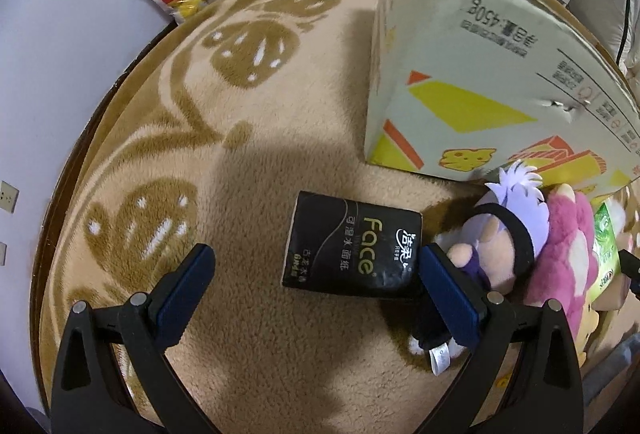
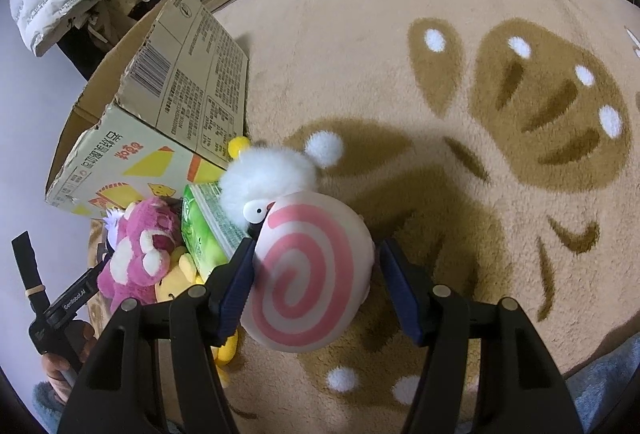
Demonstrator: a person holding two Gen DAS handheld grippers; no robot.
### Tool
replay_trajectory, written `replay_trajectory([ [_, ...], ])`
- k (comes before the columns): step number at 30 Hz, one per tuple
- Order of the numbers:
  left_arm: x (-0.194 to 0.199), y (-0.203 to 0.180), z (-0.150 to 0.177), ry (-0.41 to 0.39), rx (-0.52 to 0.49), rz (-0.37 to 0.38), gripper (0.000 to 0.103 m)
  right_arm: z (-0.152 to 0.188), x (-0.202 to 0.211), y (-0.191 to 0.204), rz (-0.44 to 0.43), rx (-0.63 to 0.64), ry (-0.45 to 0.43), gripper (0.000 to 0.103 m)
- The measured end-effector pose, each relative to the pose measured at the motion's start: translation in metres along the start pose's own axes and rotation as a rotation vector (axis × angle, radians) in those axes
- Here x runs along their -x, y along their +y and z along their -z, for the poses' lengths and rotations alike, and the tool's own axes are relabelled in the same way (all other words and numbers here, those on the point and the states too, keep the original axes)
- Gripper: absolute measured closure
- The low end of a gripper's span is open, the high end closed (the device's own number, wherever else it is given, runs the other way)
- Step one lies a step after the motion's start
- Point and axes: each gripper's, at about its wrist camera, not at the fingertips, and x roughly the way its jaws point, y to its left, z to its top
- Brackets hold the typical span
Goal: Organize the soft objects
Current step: 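Grasp the black Face tissue pack with the left tool while the right tool grasps the pink swirl plush, then lift both held items and carry them over the open cardboard box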
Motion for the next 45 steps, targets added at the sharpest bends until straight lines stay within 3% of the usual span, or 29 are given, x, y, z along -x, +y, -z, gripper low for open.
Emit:
replay_trajectory([
  [10, 0.003, -0.001, 0.0, -0.011, 0.022, 0.017, 0.013, 0.004, 0.002, 0.003, -0.007, 0.008, 0.001, 0.044],
  [13, 0.004, -0.003, 0.001, -0.018, 0.014, 0.032, 0.023, 0.004, 0.002, 0.003, -0.009, 0.006, 0.001, 0.044],
  [15, 0.006, -0.004, 0.002, -0.013, 0.022, 0.061, 0.039, 0.004, 0.001, 0.002, -0.012, -0.001, 0.003, 0.044],
  [19, 0.008, -0.006, 0.003, -0.017, 0.026, 0.063, 0.041, 0.003, 0.001, 0.0, -0.02, -0.006, 0.005, 0.045],
  [26, 0.016, -0.005, 0.006, -0.054, 0.038, 0.017, 0.041, 0.002, 0.007, 0.001, -0.028, 0.007, -0.022, 0.056],
  [34, 0.036, -0.002, 0.007, -0.126, 0.059, 0.016, 0.041, 0.004, 0.024, 0.006, -0.014, 0.04, -0.1, 0.061],
  [45, 0.076, 0.0, 0.016, -0.273, 0.079, -0.005, 0.041, 0.012, 0.056, 0.018, -0.066, 0.11, -0.216, 0.064],
])
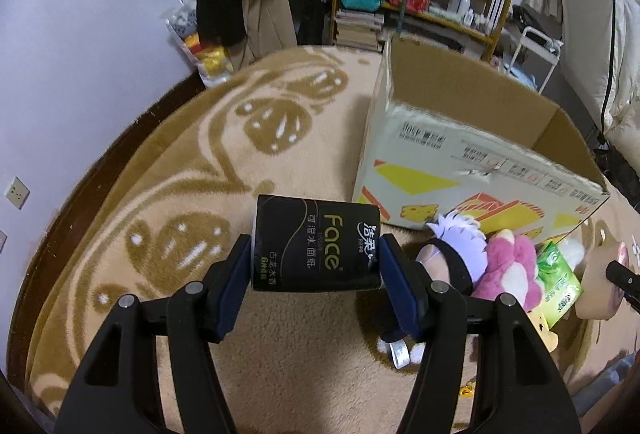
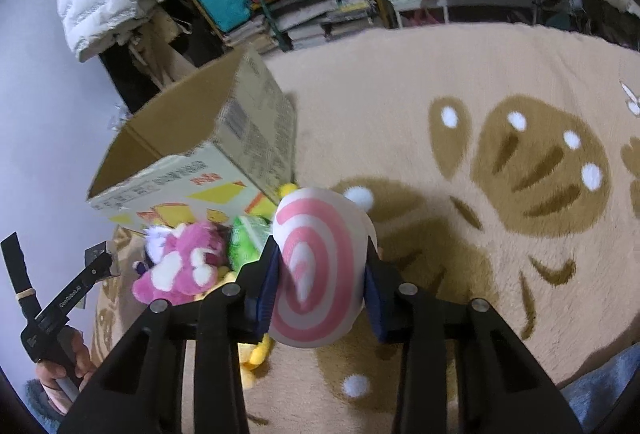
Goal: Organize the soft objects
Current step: 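Lift both held items and carry them over the open cardboard box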
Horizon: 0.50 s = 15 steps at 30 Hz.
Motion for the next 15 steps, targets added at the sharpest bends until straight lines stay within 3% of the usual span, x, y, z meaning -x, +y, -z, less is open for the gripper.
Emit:
replay_trajectory([
  [15, 0.044, 0.001, 0.0, -0.173, 0.007, 0.024, 0.041, 0.007, 0.045, 0.053, -0.14, 0.209, -0.233, 0.065],
])
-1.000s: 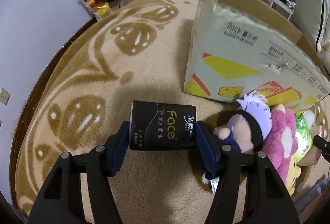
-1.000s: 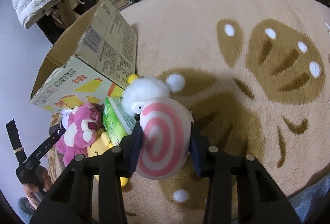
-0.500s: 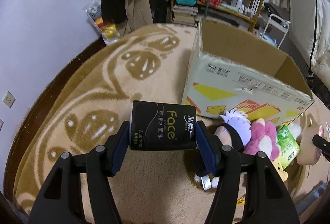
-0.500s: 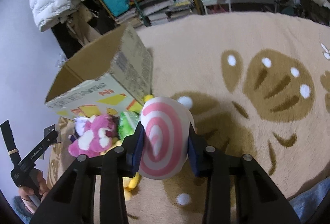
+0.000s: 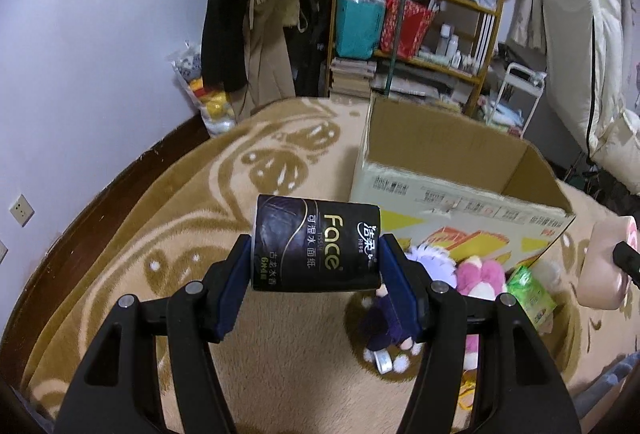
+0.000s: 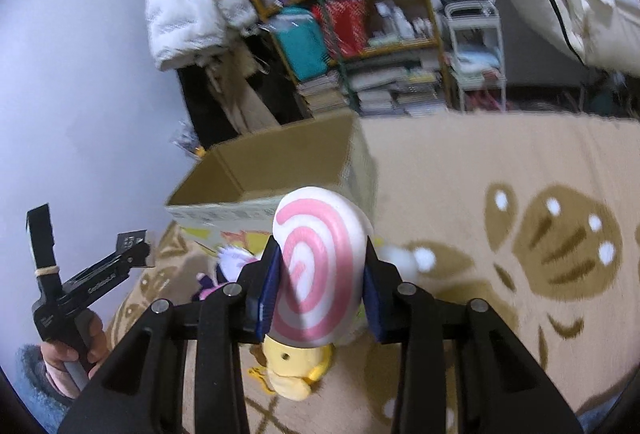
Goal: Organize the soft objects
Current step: 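Lift both held items and carry them over the open cardboard box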
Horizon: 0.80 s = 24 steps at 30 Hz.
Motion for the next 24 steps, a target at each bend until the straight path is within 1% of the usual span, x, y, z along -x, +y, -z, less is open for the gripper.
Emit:
replay_trajectory([
  [4, 0.008, 0.0, -0.002, -0.04, -0.001, -0.012, 0.041, 0.002, 0.009, 0.019, -0.012, 0.059, -0.056, 0.065],
  [9, 0.02, -0.007, -0.005, -0.102, -0.036, -0.032, 0.041, -0.002, 0.011, 0.028, -0.007, 0.091, -0.104, 0.065],
  [13, 0.032, -0.014, -0.007, -0.157, -0.061, -0.003, 0.041, -0.007, 0.013, 0.032, 0.001, 0.101, -0.145, 0.065],
  [19, 0.044, -0.028, -0.014, -0.226, -0.102, 0.019, 0.041, -0.016, 0.011, 0.034, 0.008, 0.122, -0.204, 0.065],
  [24, 0.049, -0.036, -0.025, -0.277, -0.112, 0.077, 0.041, -0.024, 0.006, 0.04, 0.01, 0.151, -0.245, 0.065],
])
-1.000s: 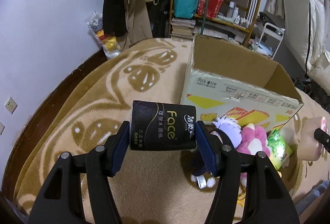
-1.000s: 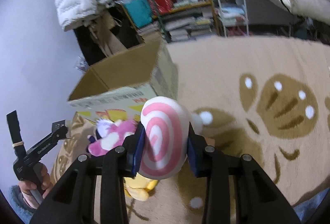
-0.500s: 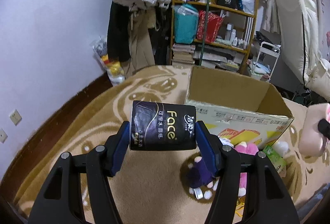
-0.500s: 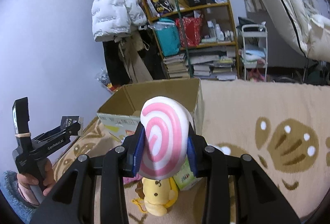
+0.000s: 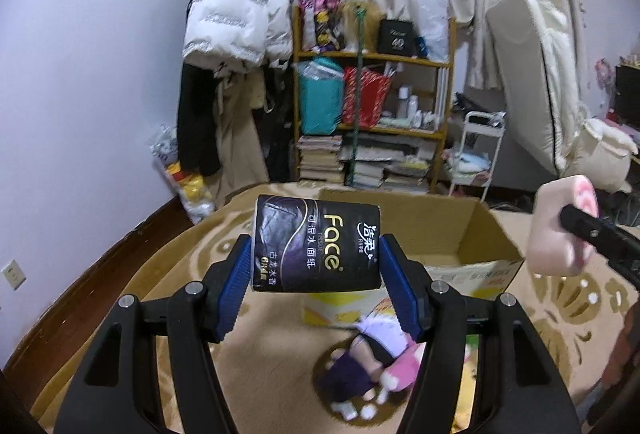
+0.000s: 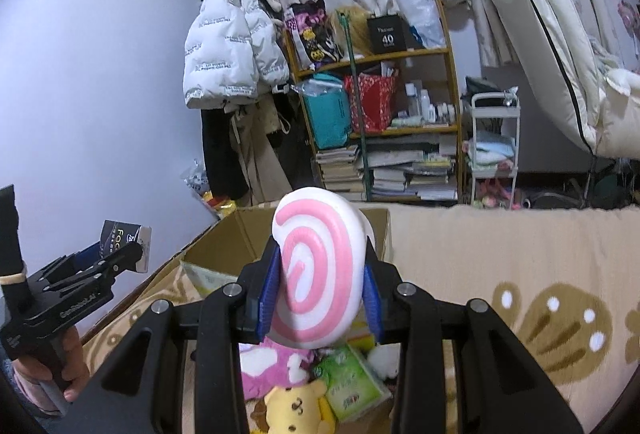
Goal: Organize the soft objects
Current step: 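Lift both held items and carry them over the open cardboard box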
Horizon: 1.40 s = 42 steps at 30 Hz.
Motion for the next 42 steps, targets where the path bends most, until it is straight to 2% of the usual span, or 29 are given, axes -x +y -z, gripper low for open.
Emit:
replay_trajectory([
  [9, -0.017, -0.006, -0.022, -0.06, -0.011, -0.027, 0.041, -0.012, -0.022, 0.001, -0.002, 0.011, -0.028, 0.065],
  [15, -0.036, -0.006, -0.026, -0.051, -0.024, -0.045, 0.041, -0.02, -0.036, -0.008, -0.013, 0.008, -0.047, 0.065],
  [18, -0.043, -0.007, -0.033, -0.041, -0.025, -0.05, 0.041, -0.026, -0.045, -0.016, -0.029, -0.034, -0.056, 0.064],
  [23, -0.056, -0.019, -0.046, -0.037, -0.083, -0.069, 0.041, -0.028, -0.059, -0.02, -0.05, -0.034, -0.049, 0.064],
  [32, -0.092, -0.021, -0.034, 0.061, -0.091, -0.055, 0.04, -0.021, -0.085, -0.024, -0.083, -0.032, 0.012, 0.063],
  [37, -0.106, -0.018, -0.027, 0.133, -0.048, 0.006, 0.04, -0.015, -0.094, -0.019, -0.07, 0.001, 0.046, 0.061],
  [42, -0.108, -0.027, -0.019, 0.132, -0.116, -0.003, 0.04, -0.01, -0.098, -0.016, -0.07, 0.02, 0.079, 0.058],
])
